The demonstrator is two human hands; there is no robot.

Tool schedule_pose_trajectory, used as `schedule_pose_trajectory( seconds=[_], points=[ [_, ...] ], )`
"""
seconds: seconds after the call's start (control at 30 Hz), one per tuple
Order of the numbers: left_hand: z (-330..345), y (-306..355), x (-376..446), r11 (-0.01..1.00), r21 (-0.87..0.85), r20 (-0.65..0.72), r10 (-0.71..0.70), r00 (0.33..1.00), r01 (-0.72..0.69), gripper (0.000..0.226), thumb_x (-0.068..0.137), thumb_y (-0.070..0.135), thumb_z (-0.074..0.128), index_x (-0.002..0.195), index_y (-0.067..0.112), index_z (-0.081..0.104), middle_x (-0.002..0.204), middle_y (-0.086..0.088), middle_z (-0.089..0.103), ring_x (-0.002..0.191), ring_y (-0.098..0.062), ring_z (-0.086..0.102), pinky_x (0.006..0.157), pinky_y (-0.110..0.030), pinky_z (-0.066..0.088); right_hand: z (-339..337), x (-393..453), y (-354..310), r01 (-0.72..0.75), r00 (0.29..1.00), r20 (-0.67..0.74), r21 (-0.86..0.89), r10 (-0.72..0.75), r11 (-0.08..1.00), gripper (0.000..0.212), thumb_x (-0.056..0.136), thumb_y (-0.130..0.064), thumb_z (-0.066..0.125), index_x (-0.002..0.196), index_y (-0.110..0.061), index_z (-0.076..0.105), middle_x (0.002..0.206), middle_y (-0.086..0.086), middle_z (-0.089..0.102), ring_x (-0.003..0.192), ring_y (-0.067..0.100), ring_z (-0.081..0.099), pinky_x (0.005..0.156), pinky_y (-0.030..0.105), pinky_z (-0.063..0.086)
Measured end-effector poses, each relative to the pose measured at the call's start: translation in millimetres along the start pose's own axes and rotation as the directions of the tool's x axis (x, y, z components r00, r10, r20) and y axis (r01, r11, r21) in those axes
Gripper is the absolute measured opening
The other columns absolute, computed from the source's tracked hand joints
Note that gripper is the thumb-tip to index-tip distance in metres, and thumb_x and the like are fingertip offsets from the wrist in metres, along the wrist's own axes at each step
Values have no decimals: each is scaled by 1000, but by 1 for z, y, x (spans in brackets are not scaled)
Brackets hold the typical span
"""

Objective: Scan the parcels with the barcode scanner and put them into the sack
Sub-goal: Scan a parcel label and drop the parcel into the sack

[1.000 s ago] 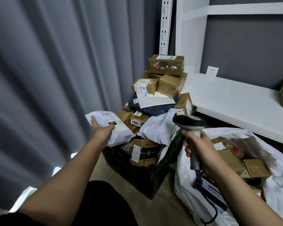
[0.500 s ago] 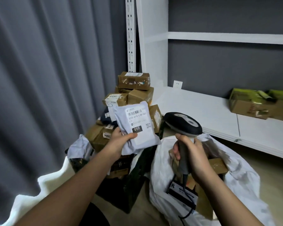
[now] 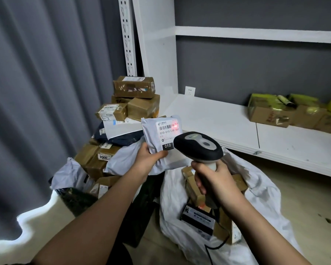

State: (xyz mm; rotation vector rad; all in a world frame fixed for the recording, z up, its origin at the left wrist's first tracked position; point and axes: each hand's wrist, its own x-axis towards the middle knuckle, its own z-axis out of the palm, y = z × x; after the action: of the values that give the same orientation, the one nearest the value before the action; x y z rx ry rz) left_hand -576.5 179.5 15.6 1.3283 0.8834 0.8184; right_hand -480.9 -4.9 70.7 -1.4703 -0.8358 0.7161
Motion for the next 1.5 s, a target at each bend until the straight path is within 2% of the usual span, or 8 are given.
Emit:
schedule_pose_trajectory(
  seconds=[0.17, 0.47, 0.73, 0.87, 0.97, 1.13, 1.33, 1.5],
  points=[
    [10, -1, -1, 999, -27, 18, 22, 1000, -21, 37, 77, -3, 74, 104, 18, 59, 115, -7, 68, 104, -23, 66, 93, -42, 53, -1, -1, -2, -9, 1000, -19, -8, 9, 1000, 22, 92, -14, 60, 75, -8, 46, 48, 4, 50, 36, 15, 38, 44, 25, 32],
    [10, 2, -5, 999, -36, 6, -3, 1000, 3, 36, 80, -4, 71, 106, 15, 58, 109, -4, 68, 97, -19, 66, 79, -27, 54, -4, -1, -5, -15, 999, -48, -5, 14, 1000, 24, 92, -14, 59, 74, -7, 46, 47, 5, 49, 35, 15, 37, 41, 24, 31],
    [9, 3, -6, 999, -47, 11, -12, 1000, 12, 36, 80, -5, 70, 109, 13, 57, 107, -4, 68, 95, -18, 66, 77, -26, 53, -4, -3, -6, -28, 998, -54, -15, 27, 1000, 25, 93, -13, 59, 73, -7, 45, 46, 4, 49, 35, 14, 38, 41, 23, 32],
    [8, -1, -2, 999, -36, 1, -38, 999, 38, 37, 80, -3, 71, 112, 11, 56, 110, -4, 67, 99, -20, 65, 81, -31, 53, -5, -3, -9, -40, 997, -61, 41, 42, 998, 16, 93, -15, 59, 86, -8, 47, 51, 8, 51, 36, 15, 39, 40, 22, 33],
    [7, -12, 3, 995, 33, 12, -92, 996, 92, 41, 80, 1, 73, 117, 6, 56, 117, -6, 66, 105, -23, 64, 92, -38, 51, -19, 3, -9, -38, 991, -121, 110, 52, 993, 13, 93, -14, 61, 95, -11, 48, 53, 9, 54, 37, 16, 40, 42, 24, 34],
    [12, -35, 0, 953, 281, 84, -141, 986, 112, 46, 79, 6, 76, 122, 3, 58, 119, -8, 66, 105, -24, 63, 92, -35, 50, -68, 13, -11, -102, 962, -235, 160, 138, 982, 23, 93, -16, 60, 106, -9, 42, 54, 5, 56, 39, 15, 41, 42, 26, 34],
    [69, -56, -3, 730, 681, 116, -26, 993, -60, 54, 77, 24, 78, 122, 10, 52, 117, -6, 60, 102, -25, 58, 78, -29, 43, -124, 10, 0, -176, 915, -351, 94, 198, 980, 28, 93, -16, 59, 113, -5, 41, 63, 9, 55, 42, 15, 41, 39, 24, 33],
    [136, -70, 6, 310, 903, 276, 107, 955, -296, 66, 82, 42, 68, 138, 20, 41, 136, -4, 48, 121, -27, 51, 87, -39, 46, -156, 10, 21, -240, 890, -389, 51, 240, 970, 41, 93, -16, 59, 126, 3, 42, 64, 10, 54, 35, 11, 40, 36, 20, 31]
  ],
)
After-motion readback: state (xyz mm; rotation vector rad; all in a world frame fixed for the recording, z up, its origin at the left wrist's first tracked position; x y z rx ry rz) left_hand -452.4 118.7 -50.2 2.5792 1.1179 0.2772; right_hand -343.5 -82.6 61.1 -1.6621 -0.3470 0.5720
